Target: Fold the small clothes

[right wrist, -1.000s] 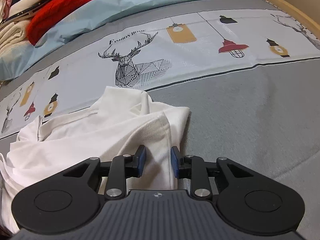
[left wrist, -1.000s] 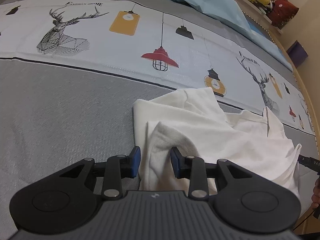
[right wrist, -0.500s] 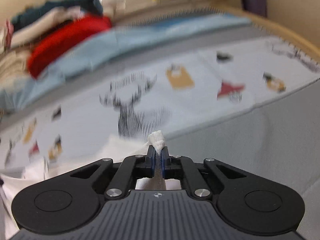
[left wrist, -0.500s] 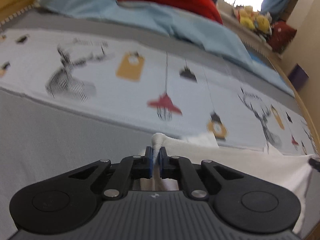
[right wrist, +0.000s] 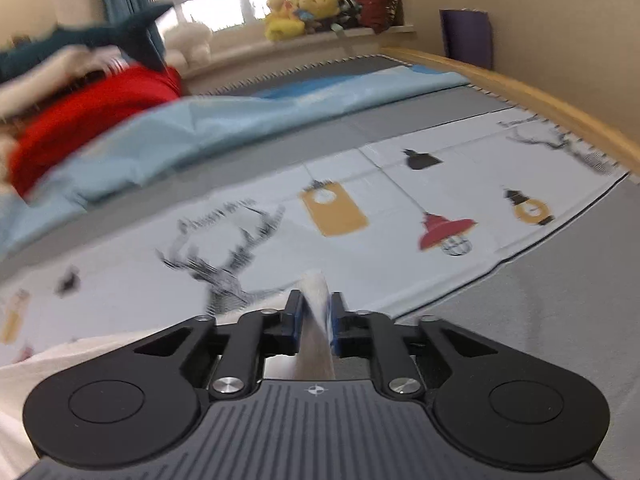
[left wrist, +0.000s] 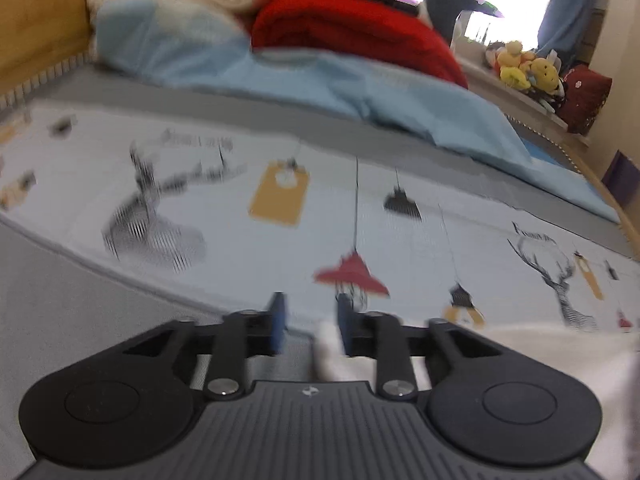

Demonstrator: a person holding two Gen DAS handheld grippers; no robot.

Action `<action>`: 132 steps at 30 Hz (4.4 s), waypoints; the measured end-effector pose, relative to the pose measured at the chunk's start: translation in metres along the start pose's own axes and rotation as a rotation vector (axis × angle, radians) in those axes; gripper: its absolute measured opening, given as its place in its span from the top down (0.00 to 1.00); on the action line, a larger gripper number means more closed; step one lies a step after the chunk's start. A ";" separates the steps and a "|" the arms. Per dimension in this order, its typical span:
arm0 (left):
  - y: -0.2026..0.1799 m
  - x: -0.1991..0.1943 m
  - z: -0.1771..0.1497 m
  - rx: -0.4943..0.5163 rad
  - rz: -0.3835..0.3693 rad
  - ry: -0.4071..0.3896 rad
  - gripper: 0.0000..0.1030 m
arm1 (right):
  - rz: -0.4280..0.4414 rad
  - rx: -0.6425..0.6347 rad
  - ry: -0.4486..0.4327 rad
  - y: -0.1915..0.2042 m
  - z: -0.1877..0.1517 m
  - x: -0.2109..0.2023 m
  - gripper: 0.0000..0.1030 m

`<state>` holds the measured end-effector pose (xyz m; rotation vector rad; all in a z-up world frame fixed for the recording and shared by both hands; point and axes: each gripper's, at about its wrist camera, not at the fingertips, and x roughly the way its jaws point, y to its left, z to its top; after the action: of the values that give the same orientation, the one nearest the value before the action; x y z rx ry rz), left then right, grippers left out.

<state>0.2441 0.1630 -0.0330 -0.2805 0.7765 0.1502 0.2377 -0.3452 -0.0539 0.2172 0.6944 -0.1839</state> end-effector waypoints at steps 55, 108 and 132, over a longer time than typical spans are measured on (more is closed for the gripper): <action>0.000 -0.053 -0.116 0.422 -0.121 0.566 0.94 | 0.193 -0.209 0.509 -0.063 -0.085 -0.097 0.93; 0.021 -0.211 -0.065 0.119 0.014 -0.173 0.24 | 0.600 -0.645 0.151 0.206 -0.173 -0.236 0.94; 0.080 -0.144 -0.059 -0.020 0.005 0.064 0.23 | 0.556 -0.976 0.250 0.332 -0.267 -0.187 0.87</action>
<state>0.0842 0.2169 0.0138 -0.3035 0.8392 0.1539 0.0122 0.0607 -0.0867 -0.5140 0.8715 0.7229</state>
